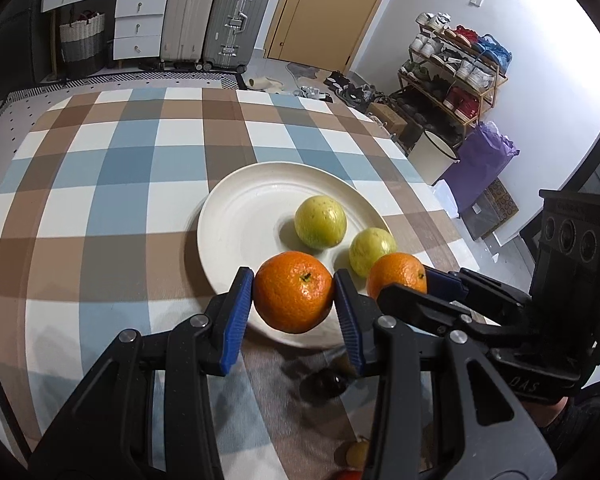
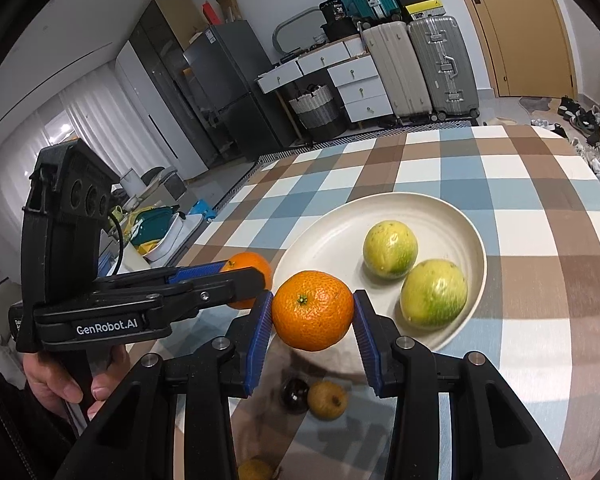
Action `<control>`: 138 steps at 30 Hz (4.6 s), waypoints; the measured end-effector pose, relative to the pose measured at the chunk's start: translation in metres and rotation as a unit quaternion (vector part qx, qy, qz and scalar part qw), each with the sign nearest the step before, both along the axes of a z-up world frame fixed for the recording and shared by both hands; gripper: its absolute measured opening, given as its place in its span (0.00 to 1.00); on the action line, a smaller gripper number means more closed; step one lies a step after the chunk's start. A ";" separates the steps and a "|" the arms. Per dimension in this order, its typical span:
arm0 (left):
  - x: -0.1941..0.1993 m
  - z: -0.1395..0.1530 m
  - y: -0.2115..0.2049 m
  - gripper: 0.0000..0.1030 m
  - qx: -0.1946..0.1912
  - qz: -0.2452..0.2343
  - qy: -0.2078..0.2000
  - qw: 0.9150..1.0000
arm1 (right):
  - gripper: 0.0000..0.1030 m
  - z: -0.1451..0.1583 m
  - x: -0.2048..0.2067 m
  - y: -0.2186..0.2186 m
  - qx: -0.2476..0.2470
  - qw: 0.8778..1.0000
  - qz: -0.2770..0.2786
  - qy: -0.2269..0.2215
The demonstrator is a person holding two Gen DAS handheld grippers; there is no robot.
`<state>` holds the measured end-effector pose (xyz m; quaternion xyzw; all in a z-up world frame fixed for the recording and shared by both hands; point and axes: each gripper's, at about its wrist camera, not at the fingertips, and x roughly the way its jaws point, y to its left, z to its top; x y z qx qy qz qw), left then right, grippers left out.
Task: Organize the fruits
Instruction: 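Carry both oranges onto the plate and open both tools, then withdraw both tools back above the remaining fruits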
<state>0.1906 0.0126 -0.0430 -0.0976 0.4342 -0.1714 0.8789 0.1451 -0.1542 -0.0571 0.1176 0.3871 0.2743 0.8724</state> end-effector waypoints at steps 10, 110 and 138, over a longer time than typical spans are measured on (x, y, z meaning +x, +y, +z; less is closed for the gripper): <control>0.036 -0.010 -0.006 0.37 0.004 -0.009 0.018 1.000 | 0.39 -0.004 0.023 -0.001 -0.004 1.000 -0.007 0.010; -0.186 0.004 -0.001 0.99 0.037 0.011 -0.060 0.997 | 0.98 0.061 -0.173 -0.016 -0.017 0.988 -0.069 -0.136; -0.180 -0.064 -0.013 0.99 0.028 -0.012 0.007 1.000 | 0.98 0.001 -0.204 -0.017 -0.047 0.993 -0.087 -0.065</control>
